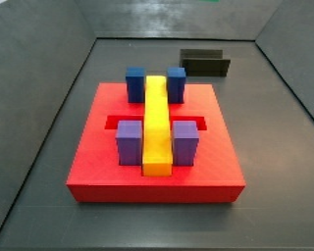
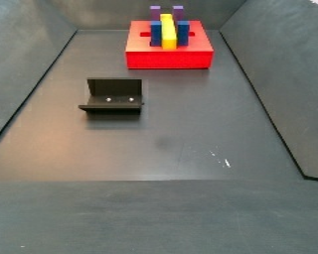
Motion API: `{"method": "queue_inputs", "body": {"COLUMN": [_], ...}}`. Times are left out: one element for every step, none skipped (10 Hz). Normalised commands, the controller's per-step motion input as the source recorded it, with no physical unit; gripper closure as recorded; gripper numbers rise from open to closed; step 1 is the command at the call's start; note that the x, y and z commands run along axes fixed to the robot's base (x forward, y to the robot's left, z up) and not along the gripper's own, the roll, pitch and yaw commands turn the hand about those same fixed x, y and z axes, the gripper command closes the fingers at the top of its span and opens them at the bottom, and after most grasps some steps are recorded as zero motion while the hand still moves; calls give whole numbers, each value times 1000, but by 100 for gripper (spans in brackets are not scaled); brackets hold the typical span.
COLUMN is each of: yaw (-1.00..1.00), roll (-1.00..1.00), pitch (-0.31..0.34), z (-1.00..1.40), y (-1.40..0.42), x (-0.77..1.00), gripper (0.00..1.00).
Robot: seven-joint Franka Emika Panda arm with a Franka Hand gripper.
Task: Pick up the green object. Move up. Place the green object on the fixture. Regrasp the green object. Move to above the board. Insert the green object.
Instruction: Insert the green object.
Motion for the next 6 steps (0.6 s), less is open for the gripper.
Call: {"method": "queue_inputs", "body": {"yaw": [-83,-23,-23,0,0,0], "roll": [-430,-314,-213,-87,0,-3], "pitch": [-297,-216,-189,-103,0,0], "z": [-163,-429,-577,-251,-66,-54], "y": [126,111,0,0,-66,-34], "x": [26,186,126,0,14,20], "gripper": [100,100,100,100,100,100]}}
